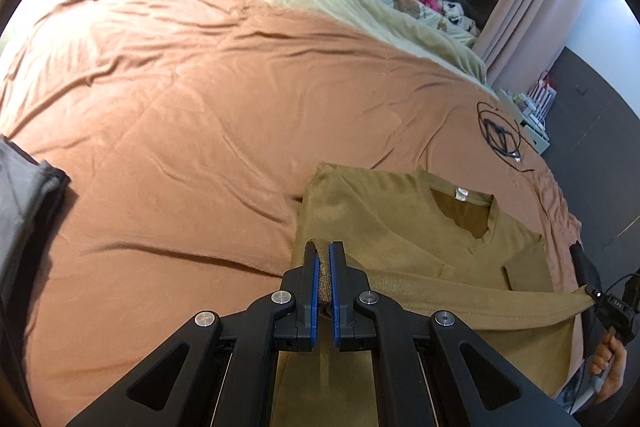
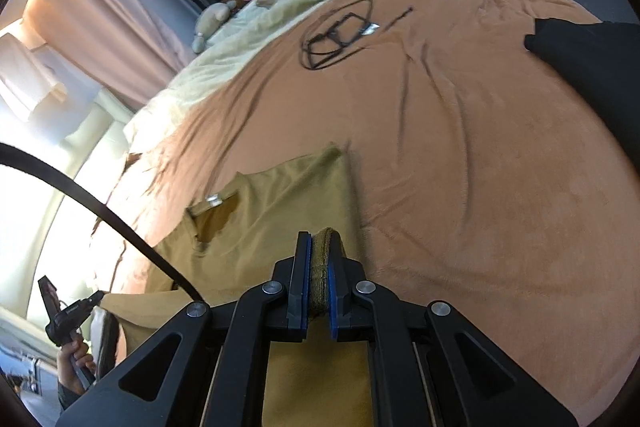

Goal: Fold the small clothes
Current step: 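Lower the held hem onto the shirt near the collar with both tools, then open both tools to release the folded hem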

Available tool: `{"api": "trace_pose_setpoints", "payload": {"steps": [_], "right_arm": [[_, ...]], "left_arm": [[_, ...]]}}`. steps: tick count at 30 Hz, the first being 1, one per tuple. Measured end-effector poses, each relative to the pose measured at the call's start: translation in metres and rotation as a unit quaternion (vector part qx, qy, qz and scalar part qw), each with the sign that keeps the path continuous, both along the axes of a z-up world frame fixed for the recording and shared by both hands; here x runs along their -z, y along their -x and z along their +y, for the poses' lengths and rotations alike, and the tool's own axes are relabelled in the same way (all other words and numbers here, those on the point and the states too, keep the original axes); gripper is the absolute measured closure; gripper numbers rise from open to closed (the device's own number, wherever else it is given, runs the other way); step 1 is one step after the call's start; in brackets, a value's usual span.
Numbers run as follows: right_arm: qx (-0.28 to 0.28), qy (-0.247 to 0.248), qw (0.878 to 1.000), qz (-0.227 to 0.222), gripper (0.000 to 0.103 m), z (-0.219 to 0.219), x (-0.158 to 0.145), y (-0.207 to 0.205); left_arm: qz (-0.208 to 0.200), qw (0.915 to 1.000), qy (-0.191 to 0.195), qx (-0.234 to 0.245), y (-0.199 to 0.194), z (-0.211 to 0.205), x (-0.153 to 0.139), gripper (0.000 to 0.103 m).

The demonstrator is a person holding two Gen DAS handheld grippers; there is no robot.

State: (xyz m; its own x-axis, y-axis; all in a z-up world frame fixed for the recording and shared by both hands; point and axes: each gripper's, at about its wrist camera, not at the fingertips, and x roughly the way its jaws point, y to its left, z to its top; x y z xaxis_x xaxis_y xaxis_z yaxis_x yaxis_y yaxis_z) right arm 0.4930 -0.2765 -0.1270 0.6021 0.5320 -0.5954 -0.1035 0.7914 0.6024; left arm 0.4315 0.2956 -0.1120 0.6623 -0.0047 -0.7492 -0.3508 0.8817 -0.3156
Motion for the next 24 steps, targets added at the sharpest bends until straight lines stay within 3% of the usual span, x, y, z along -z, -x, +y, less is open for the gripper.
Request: {"api": "trace_pose_setpoints", "payload": {"steps": [2,3,5,6,7,11,16,20,24], "right_arm": [[0.018,0.011,1.0,0.01,0.093,-0.001,-0.002,-0.002],[0.027,0.017,0.999,0.013,0.086,-0.003,-0.004,-0.001],[0.03,0.014,0.999,0.008,0.058,-0.006,-0.009,0.001],[0.033,0.02,0.999,0.001,0.036,-0.006,-0.014,0.005],[0.033,0.027,0.999,-0.006,0.029,-0.005,-0.017,0.009],[0.007,0.059,0.998,-0.014,0.029,0.002,-0.027,0.026],[-0.022,0.107,0.994,0.001,0.029,0.009,-0.028,0.034],[-0.044,0.141,0.989,0.019,0.029,0.022,-0.03,0.031],[-0.071,0.182,0.98,0.027,0.029,0.041,-0.031,0.026]], "left_arm": [[0.009,0.9999,0.002,-0.007,-0.004,0.003,0.007,0.098],[0.014,0.9998,0.003,-0.011,-0.005,0.004,0.011,0.097],[0.029,0.9994,0.014,-0.015,-0.008,0.007,0.018,0.095],[0.035,0.9991,0.017,-0.018,-0.009,0.008,0.02,0.093],[0.043,0.9987,0.014,-0.024,-0.008,0.009,0.022,0.087],[0.042,0.9988,0.001,-0.026,0.0,0.01,0.017,0.053],[0.059,0.9978,-0.027,0.014,0.003,-0.001,0.016,0.05],[0.086,0.9935,-0.054,0.051,0.004,-0.014,0.023,0.04],[0.107,0.9893,-0.073,0.068,0.003,-0.021,0.032,0.039]]}}
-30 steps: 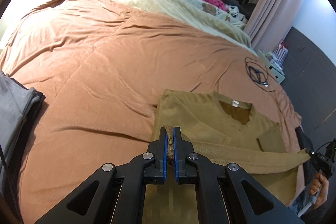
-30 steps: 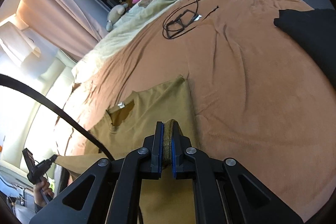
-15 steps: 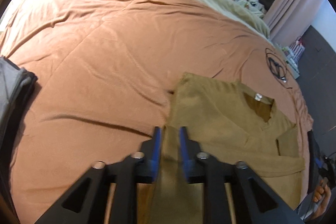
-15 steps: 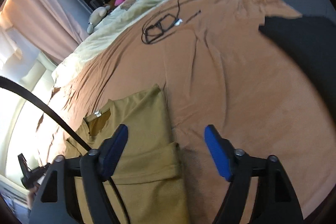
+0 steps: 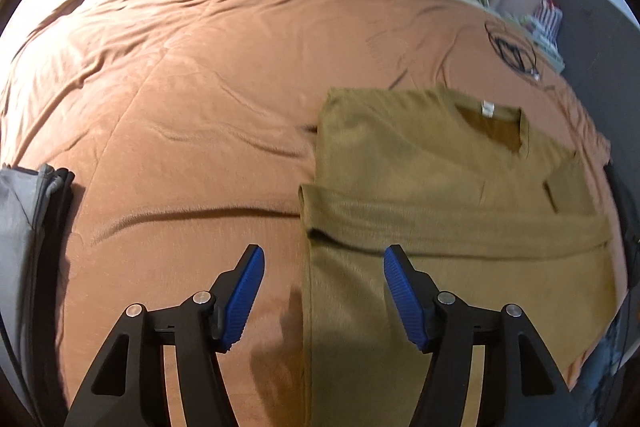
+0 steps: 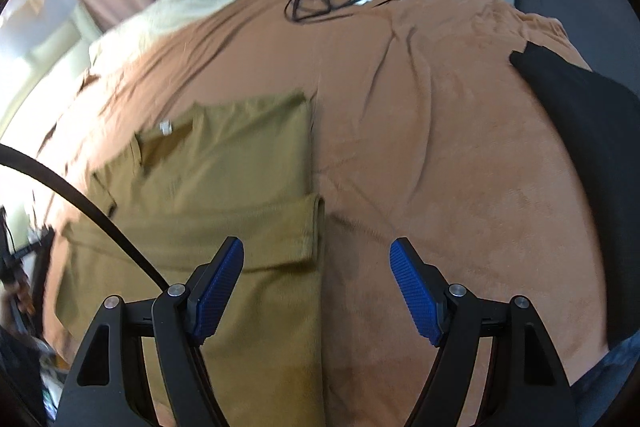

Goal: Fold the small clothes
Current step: 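Open both tools to release the folded hem, then move both tools to the folded edge of the olive shirt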

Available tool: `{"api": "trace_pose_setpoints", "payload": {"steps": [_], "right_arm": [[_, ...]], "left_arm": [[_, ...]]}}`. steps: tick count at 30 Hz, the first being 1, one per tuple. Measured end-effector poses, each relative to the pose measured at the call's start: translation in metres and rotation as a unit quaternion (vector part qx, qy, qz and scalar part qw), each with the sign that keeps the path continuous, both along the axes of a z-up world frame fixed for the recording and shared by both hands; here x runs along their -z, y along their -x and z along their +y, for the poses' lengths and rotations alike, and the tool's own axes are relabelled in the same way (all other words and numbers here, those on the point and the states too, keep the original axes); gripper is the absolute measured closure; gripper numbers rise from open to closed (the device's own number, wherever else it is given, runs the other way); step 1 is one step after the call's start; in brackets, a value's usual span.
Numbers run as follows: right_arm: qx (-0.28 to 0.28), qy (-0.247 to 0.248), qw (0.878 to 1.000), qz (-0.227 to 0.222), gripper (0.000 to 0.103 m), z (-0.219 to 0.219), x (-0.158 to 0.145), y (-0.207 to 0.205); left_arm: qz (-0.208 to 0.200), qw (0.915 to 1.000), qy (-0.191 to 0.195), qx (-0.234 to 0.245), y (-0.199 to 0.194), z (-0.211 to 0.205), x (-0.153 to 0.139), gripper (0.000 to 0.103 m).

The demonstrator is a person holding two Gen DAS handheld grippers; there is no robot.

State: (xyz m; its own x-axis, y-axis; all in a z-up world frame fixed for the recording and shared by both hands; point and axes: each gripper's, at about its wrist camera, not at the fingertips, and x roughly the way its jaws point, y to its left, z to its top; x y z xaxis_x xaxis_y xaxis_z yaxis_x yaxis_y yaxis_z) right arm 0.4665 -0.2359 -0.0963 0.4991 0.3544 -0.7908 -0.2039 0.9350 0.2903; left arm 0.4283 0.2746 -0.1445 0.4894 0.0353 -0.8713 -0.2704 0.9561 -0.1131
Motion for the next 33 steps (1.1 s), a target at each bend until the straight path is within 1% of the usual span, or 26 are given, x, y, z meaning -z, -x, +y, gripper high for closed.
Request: {"api": "trace_pose_setpoints", "payload": {"steps": [6,10,14,20,21,24,31,33], "right_arm": [[-0.043,0.067,0.997,0.023,0.028,0.026,0.016,-0.008],[-0.054,0.088,0.994,0.036,0.028,0.038,0.028,-0.017],[-0.054,0.112,0.991,0.044,0.028,0.047,0.039,-0.033],[-0.045,0.129,0.99,0.046,0.028,0.06,0.054,-0.057],[-0.043,0.129,0.99,0.043,0.028,0.063,0.058,-0.062],[-0.037,0.128,0.99,0.039,0.028,0.067,0.059,-0.071],[-0.026,0.131,0.991,0.031,0.028,0.08,0.057,-0.098],[-0.021,0.131,0.991,0.026,0.028,0.083,0.055,-0.107]], "left_arm": [[0.039,0.9987,-0.027,0.017,-0.005,-0.01,0.02,0.035],[0.072,0.9956,-0.052,0.031,-0.011,-0.017,0.037,0.035],[0.09,0.9914,-0.091,0.028,-0.021,-0.021,0.048,0.035],[0.096,0.9823,-0.157,0.037,-0.04,-0.028,0.051,0.035],[0.097,0.9815,-0.161,0.038,-0.043,-0.028,0.052,0.035],[0.098,0.9812,-0.162,0.035,-0.054,-0.024,0.054,0.034],[0.095,0.9829,-0.156,0.021,-0.082,-0.013,0.052,0.034],[0.093,0.9825,-0.16,0.022,-0.092,-0.011,0.05,0.034]]}}
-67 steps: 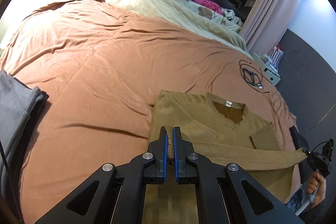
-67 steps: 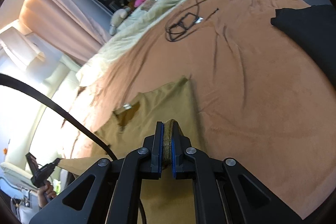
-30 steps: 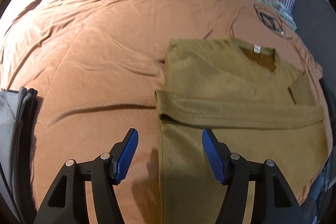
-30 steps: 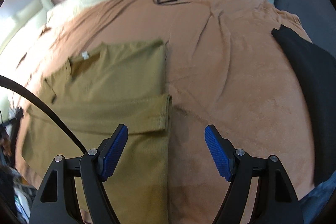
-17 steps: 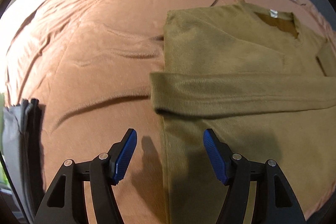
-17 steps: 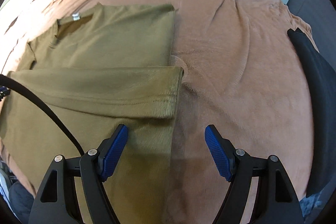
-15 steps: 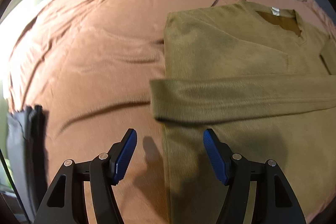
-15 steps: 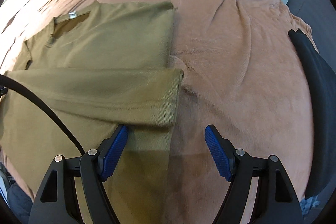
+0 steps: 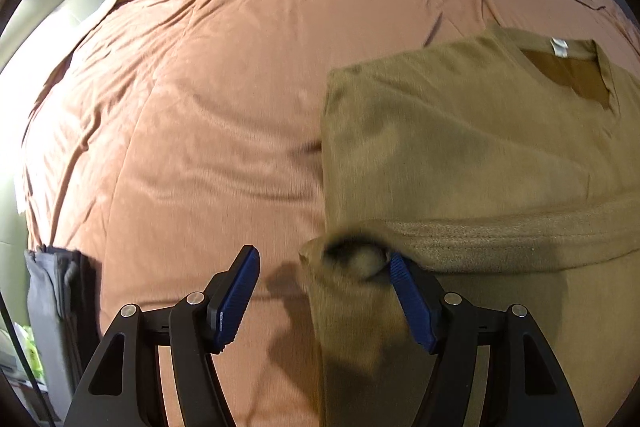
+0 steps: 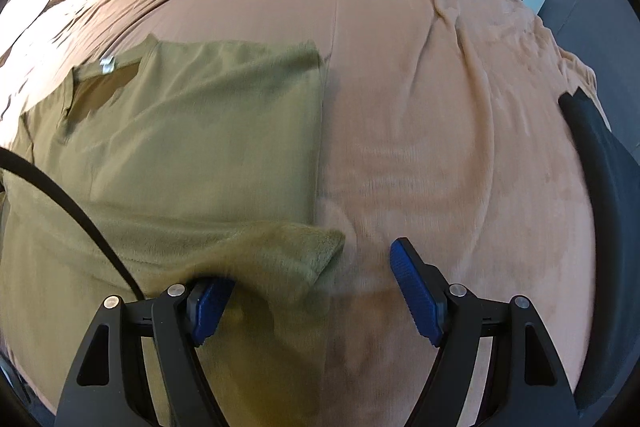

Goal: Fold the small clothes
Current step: 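Move both tools to the folded edge of the olive shirt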

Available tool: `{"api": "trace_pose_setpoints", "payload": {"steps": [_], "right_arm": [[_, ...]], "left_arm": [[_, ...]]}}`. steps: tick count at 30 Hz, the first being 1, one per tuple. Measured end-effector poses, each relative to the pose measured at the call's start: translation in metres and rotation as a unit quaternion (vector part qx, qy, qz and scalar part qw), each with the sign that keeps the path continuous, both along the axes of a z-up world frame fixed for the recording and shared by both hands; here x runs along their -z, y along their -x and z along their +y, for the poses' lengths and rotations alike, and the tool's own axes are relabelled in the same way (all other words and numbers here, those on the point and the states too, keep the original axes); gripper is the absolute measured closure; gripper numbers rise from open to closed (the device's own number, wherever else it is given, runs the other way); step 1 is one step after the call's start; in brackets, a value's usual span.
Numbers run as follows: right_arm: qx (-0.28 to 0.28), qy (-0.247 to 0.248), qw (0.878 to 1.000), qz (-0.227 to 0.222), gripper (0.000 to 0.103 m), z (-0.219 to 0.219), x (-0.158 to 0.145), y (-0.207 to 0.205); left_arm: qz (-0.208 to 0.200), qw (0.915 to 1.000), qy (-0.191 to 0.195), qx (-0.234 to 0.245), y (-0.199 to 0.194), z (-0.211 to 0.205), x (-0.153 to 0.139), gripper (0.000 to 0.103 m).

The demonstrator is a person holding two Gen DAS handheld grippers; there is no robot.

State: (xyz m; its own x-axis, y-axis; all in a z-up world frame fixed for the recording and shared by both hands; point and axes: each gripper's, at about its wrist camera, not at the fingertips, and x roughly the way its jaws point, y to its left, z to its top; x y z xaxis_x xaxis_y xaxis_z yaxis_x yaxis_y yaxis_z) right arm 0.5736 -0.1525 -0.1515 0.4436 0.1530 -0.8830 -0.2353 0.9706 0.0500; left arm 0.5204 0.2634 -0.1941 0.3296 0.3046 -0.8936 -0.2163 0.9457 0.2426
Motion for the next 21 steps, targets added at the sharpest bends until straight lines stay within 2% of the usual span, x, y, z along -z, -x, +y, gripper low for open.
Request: {"api": "trace_pose_setpoints", "payload": {"steps": [7,11,15,18,20,21], "right_arm": [[0.026,-0.019,0.999,-0.032,0.028,0.0,-0.021,-0.018],[0.017,-0.043,0.998,-0.043,0.028,-0.005,-0.03,-0.011],[0.009,-0.07,0.997,-0.043,0.028,-0.016,-0.032,-0.004],[0.001,-0.083,0.996,-0.04,0.029,-0.023,-0.027,-0.001],[-0.005,-0.082,0.996,-0.036,0.035,-0.025,-0.022,0.003],[-0.008,-0.084,0.996,-0.031,0.042,-0.029,-0.021,0.003]], "left_arm": [[-0.017,0.9997,-0.015,-0.009,-0.013,0.009,-0.016,0.034],[-0.048,0.9987,0.011,-0.016,-0.007,0.022,-0.037,0.034],[-0.057,0.9979,0.028,-0.014,0.001,0.027,-0.041,0.036],[-0.061,0.9966,0.053,-0.013,0.006,0.033,-0.038,0.041],[-0.06,0.9954,0.074,-0.01,0.007,0.034,-0.032,0.05],[-0.06,0.9951,0.079,-0.008,0.01,0.029,-0.029,0.052]]}}
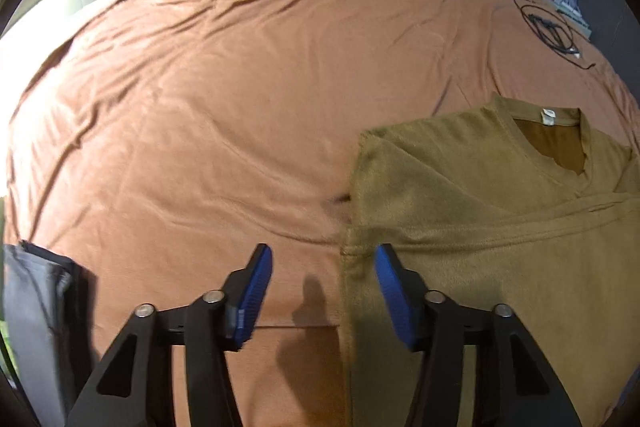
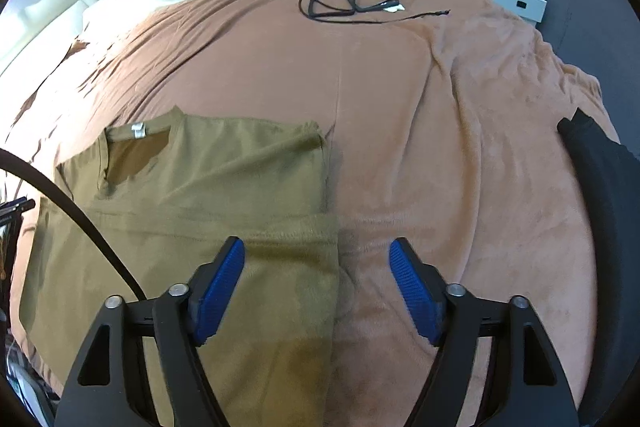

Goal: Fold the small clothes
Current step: 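Move both tools to the folded edge of the olive shirt, then grasp the folded edge of the shirt with both tools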

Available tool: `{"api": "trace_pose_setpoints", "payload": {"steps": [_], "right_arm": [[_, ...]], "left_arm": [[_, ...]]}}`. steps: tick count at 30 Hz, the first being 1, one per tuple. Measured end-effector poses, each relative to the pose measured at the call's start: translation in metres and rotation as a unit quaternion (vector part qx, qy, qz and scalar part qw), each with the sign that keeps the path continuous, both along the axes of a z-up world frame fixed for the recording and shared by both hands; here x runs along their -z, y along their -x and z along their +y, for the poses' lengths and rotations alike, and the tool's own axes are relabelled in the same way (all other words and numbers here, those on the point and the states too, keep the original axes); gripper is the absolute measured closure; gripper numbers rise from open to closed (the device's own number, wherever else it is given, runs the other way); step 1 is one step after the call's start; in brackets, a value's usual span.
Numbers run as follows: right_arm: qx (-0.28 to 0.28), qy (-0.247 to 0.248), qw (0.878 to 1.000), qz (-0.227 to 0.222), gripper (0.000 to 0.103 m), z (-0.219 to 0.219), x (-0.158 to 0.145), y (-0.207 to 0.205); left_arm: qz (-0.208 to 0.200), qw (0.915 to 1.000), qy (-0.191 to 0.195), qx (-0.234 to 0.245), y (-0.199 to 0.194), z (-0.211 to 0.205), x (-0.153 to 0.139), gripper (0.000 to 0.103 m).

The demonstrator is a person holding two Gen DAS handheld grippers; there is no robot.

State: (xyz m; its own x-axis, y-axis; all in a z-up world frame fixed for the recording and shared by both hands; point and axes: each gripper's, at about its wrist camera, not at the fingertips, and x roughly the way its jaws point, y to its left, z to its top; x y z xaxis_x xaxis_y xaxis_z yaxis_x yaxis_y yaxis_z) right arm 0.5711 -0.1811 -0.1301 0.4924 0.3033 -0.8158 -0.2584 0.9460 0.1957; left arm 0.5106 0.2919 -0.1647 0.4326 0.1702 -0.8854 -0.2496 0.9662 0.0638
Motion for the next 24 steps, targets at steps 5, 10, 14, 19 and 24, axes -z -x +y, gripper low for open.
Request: {"api": "trace_pose_setpoints", "payload": {"steps": [5,10,14,19,24], "right_arm": [[-0.006,-0.012,1.0,0.013,0.05,-0.005,0.014,-0.008],[-0.013,-0.016,1.0,0.021,0.06,0.0,0.028,-0.02],[-0.019,-0.029,0.999,0.02,0.066,0.003,0.033,-0.025],[-0.027,-0.033,0.999,0.008,0.085,0.005,0.033,-0.024],[-0.028,-0.03,0.999,-0.008,0.097,0.002,0.023,-0.016]], "left_arm": [[0.003,0.9997,0.017,0.019,-0.003,-0.002,0.018,0.055],[0.003,0.9989,0.042,0.018,-0.009,-0.001,0.029,0.074],[-0.01,0.9983,0.054,0.018,-0.009,0.001,0.03,0.085],[-0.028,0.9982,0.052,0.012,-0.006,0.002,0.023,0.093],[-0.044,0.9979,0.045,0.011,-0.001,0.002,0.013,0.095]]}}
